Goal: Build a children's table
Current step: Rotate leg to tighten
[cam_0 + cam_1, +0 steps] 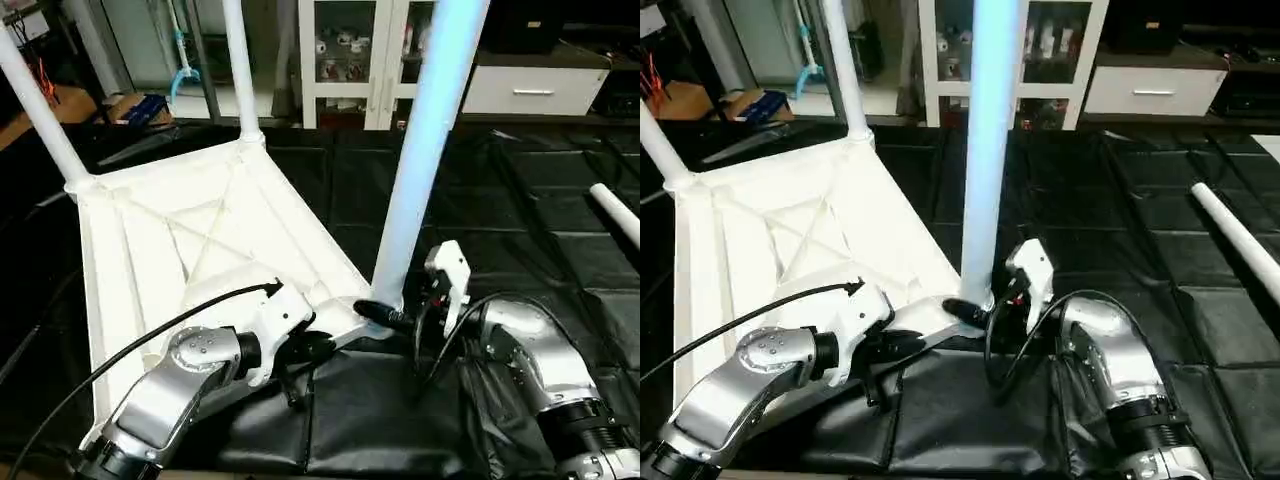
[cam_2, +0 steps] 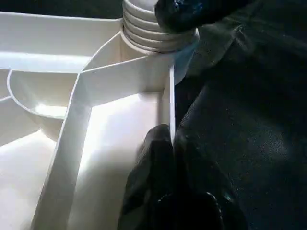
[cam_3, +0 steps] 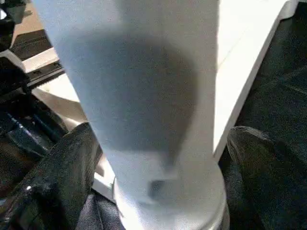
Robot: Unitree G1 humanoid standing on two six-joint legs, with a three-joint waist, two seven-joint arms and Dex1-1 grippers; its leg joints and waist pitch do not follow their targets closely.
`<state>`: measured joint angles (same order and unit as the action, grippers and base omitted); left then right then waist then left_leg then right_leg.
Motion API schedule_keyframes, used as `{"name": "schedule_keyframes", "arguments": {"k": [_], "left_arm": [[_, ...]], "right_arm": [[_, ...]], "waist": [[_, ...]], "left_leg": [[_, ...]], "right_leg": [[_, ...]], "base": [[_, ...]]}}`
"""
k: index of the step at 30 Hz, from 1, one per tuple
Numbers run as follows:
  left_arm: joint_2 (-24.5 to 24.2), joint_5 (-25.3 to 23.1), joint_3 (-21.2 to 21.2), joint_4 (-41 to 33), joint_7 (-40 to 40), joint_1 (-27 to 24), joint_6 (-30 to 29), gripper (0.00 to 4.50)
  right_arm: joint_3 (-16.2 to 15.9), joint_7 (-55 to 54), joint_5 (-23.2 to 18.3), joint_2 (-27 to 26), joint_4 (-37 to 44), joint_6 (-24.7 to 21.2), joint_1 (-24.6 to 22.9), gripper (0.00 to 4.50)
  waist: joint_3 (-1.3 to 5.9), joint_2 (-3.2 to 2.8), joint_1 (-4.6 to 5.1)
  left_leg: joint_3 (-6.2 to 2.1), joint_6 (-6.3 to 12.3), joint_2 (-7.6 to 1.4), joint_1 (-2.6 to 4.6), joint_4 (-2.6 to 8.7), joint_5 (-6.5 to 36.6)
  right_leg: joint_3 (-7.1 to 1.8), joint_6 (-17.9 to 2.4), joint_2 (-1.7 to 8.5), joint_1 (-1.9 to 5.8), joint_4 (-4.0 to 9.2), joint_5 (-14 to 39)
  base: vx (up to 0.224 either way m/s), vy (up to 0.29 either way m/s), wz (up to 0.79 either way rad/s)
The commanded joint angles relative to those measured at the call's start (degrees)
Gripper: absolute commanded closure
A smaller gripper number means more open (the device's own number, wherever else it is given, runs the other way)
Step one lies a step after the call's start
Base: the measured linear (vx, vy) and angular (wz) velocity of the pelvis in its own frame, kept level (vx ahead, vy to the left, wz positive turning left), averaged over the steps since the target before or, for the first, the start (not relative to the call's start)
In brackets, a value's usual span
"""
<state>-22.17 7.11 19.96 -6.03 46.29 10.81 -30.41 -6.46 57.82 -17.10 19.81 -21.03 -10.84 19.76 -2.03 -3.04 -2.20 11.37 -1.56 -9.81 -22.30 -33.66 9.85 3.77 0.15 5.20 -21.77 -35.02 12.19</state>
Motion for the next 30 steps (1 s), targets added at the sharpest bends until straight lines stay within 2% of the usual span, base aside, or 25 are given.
{"name": "schedule_keyframes", "arguments": {"k": [1, 2, 8, 10, 13, 15, 19, 26, 28, 30], "left_arm": [[-0.5, 0.9, 1.5, -0.2, 1.8, -1.0, -0.6, 4.50], [-0.6, 0.9, 1.6, -0.2, 1.8, -1.0, -0.6, 4.50], [-0.7, 0.9, 1.7, -0.1, 2.1, -0.9, -0.5, 4.50], [-0.8, 0.9, 1.7, -0.1, 2.1, -0.9, -0.5, 4.50], [-0.9, 0.9, 1.7, -0.2, 2.3, -0.9, -0.6, 4.50], [-0.9, 0.9, 1.7, -0.2, 2.3, -0.8, -0.7, 4.50], [-1.0, 1.0, 1.7, -0.3, 2.4, -0.9, -0.9, 4.50], [-0.8, 0.9, 1.8, -0.1, 2.0, -0.8, -1.2, 4.50], [-0.3, 0.3, 1.8, 0.5, 0.9, -0.4, -1.9, 4.50], [0.7, -0.6, 1.9, 1.6, -1.0, 0.5, -3.1, 4.50]], "right_arm": [[-0.4, 0.9, 0.6, 0.8, 0.0, 0.6, -0.2, 0.24], [-0.4, 1.1, 0.7, 0.8, 0.0, 0.6, -0.3, 0.44], [0.2, 0.5, 1.0, 0.3, -0.8, 1.4, -0.4, 0.84], [0.1, 0.6, 0.9, 0.3, -0.8, 1.5, -0.4, 1.18], [-0.1, 1.0, 0.7, 0.5, -0.9, 1.7, -0.4, 1.24], [0.0, 1.2, 0.7, 0.5, -0.9, 1.8, -0.5, 1.61], [-0.1, 1.4, 0.8, 0.4, -0.8, 2.0, -0.8, 1.79], [0.3, -0.8, 1.0, -1.0, -0.6, 2.4, -1.7, 1.83], [0.5, -3.8, 2.0, -2.1, -1.1, 2.9, -1.7, 1.83], [1.2, -11.0, 4.5, -4.4, -3.2, 4.2, -1.1, 1.83]], "waist": [[2.80, 0.70, 0.06], [2.81, 0.73, 0.06], [2.81, 0.73, 0.03], [2.81, 0.65, 0.03], [2.86, 0.66, 0.05], [2.91, 0.65, 0.03], [2.95, 0.71, 0.01], [2.93, 0.73, 0.01], [2.84, 0.66, 0.13], [2.58, 0.54, 0.44]], "left_leg": [[-1.80, 2.15, -3.57, 1.25, 4.23, 14.9], [-1.77, 2.31, -3.56, 1.23, 4.19, 14.7], [-1.73, 2.80, -3.50, 1.20, 4.10, 14.4], [-1.76, 2.61, -3.52, 1.21, 4.10, 14.7], [-1.77, 2.66, -3.54, 1.24, 4.09, 14.6], [-1.74, 2.79, -3.50, 1.20, 4.01, 14.2], [-1.72, 3.21, -3.50, 1.21, 3.93, 13.5], [-1.68, 3.41, -3.50, 1.22, 3.90, 13.2], [-1.78, 2.96, -3.51, 1.19, 4.07, 14.3], [-1.81, 1.44, -3.49, 1.38, 4.35, 16.8]], "right_leg": [[-2.71, -11.8, 3.19, 1.40, 4.64, 10.6], [-2.70, -12.0, 3.17, 1.42, 4.62, 10.1], [-2.64, -12.5, 3.20, 1.52, 4.59, 10.1], [-2.64, -12.5, 3.19, 1.51, 4.63, 10.4], [-2.62, -12.6, 3.12, 1.54, 4.52, 9.6], [-2.64, -12.7, 3.16, 1.60, 4.49, 9.1], [-2.60, -13.0, 3.14, 1.63, 4.38, 8.4], [-2.60, -13.1, 3.12, 1.62, 4.37, 8.2], [-2.56, -12.8, 3.14, 1.62, 4.48, 9.7], [-2.60, -12.1, 3.09, 1.28, 4.80, 13.1]], "base": [[0.000, 0.000, 0.00], [0.000, 0.000, 0.00], [0.000, 0.000, 0.00], [0.000, 0.000, 0.00], [0.000, 0.000, 0.00], [0.000, 0.000, 0.00], [0.000, 0.000, 0.00], [0.000, 0.000, 0.00], [0.000, 0.000, 0.00], [0.000, 0.000, 0.00]]}}
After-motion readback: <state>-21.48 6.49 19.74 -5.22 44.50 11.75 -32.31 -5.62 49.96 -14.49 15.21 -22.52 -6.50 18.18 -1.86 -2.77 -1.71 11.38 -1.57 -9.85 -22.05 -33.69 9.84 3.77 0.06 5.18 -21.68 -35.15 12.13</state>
